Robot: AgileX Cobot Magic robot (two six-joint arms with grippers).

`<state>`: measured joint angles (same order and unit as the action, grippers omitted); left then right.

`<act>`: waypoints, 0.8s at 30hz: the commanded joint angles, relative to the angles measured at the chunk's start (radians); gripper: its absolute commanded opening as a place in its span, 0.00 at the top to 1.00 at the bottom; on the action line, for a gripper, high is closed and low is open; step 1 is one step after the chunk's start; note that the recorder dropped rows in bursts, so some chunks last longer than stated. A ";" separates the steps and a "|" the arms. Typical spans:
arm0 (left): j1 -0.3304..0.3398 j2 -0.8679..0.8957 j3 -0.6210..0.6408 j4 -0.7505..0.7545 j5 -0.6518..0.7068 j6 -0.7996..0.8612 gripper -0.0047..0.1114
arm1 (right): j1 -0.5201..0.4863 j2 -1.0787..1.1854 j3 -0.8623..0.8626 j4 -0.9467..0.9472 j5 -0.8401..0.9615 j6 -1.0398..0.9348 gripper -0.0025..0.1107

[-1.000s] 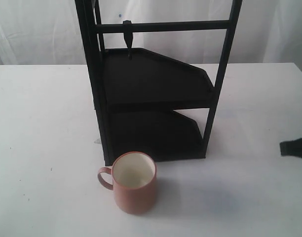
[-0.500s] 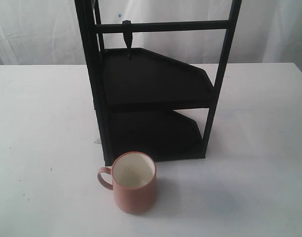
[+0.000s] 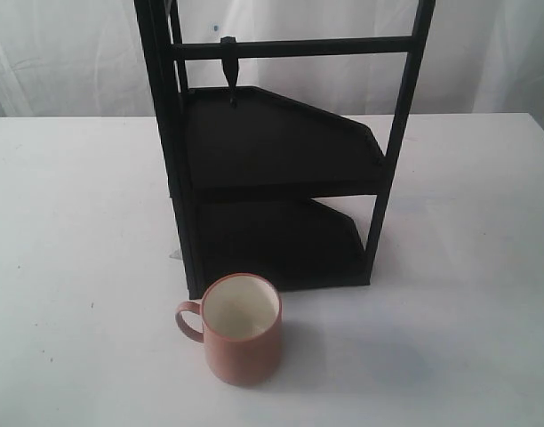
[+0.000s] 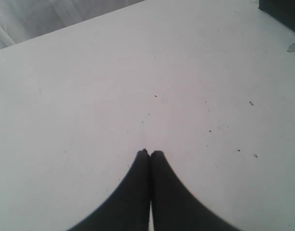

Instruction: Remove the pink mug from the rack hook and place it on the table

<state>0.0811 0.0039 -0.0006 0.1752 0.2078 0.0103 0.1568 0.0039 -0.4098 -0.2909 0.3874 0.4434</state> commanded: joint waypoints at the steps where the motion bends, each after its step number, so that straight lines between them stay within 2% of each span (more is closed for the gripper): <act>1: -0.008 -0.004 0.001 -0.003 0.003 -0.010 0.96 | -0.007 -0.004 -0.011 0.002 -0.055 0.033 0.98; 3: -0.008 -0.004 0.001 -0.003 0.003 -0.010 0.96 | -0.007 -0.004 -0.011 0.002 -0.122 0.033 0.98; 7: -0.008 -0.004 0.001 -0.003 0.003 -0.010 0.96 | -0.016 -0.004 0.073 0.002 -0.508 0.030 0.98; 12: -0.008 -0.004 0.001 -0.003 0.003 -0.010 0.96 | -0.131 -0.004 0.097 0.006 -0.774 0.029 0.98; 16: -0.008 -0.004 0.001 -0.003 0.003 -0.010 0.96 | -0.199 -0.004 0.140 0.011 -0.771 -0.083 0.98; 24: -0.008 -0.004 0.001 -0.003 0.003 -0.010 0.96 | -0.199 -0.004 0.409 0.011 -0.514 -0.099 0.98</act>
<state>0.0811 0.0039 -0.0006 0.1752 0.2078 0.0103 -0.0376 0.0018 -0.0929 -0.2830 -0.2286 0.3560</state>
